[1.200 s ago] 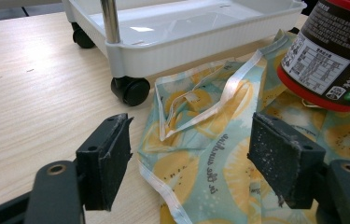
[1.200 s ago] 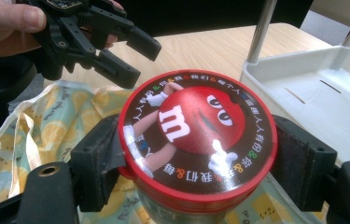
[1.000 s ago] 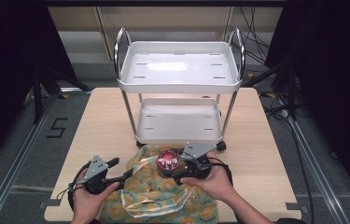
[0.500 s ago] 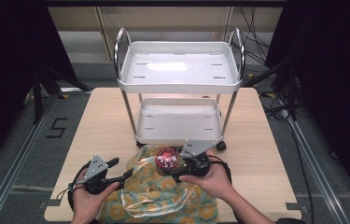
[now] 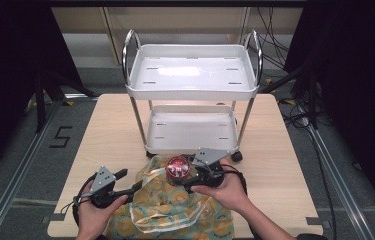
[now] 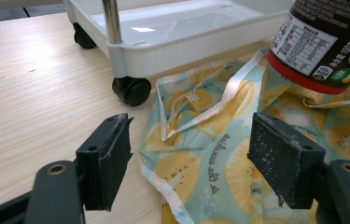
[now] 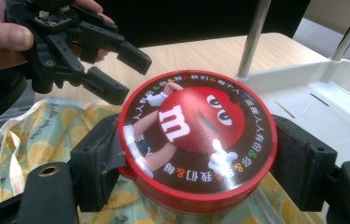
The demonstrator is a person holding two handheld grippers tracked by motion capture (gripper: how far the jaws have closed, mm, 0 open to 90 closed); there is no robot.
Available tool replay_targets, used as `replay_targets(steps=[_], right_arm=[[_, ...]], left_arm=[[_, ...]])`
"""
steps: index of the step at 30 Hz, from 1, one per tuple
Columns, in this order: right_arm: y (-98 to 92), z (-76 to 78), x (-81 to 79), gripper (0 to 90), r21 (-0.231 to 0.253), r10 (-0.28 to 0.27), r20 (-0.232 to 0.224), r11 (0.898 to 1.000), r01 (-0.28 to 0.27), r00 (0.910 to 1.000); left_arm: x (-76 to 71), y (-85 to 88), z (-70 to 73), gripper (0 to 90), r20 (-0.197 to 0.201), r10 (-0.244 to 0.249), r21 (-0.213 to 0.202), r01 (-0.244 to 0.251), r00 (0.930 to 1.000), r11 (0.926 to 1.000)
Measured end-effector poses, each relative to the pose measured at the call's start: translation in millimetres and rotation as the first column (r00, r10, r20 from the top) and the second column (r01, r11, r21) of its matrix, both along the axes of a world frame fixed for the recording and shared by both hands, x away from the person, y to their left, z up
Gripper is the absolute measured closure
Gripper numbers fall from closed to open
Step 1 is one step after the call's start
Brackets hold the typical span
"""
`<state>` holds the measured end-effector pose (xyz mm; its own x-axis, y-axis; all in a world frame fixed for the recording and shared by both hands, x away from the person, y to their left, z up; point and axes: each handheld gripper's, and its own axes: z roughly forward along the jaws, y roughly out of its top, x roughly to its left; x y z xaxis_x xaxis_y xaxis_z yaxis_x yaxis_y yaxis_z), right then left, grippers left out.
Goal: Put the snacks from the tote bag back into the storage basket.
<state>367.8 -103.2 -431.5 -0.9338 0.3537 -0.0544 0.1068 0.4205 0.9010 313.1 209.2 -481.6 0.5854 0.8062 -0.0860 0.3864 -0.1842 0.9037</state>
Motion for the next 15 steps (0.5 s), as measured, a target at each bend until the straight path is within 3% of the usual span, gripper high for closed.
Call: replay_targets(steps=[1,15], right_arm=[[-0.4,0.6,0.0,26.1,-0.005,0.002,-0.007,1.000,-0.002,1.0000],[2.4,2.6,3.6,26.1,0.009,-0.010,-0.005,1.000,0.010,0.9999]], left_arm=[[0.0,-1.1,-0.3,29.0,0.001,0.003,-0.014,-0.003,1.0000,0.9999],[0.0,0.0,0.1,29.0,0.001,0.001,-0.003,-0.001,1.0000,1.0000]])
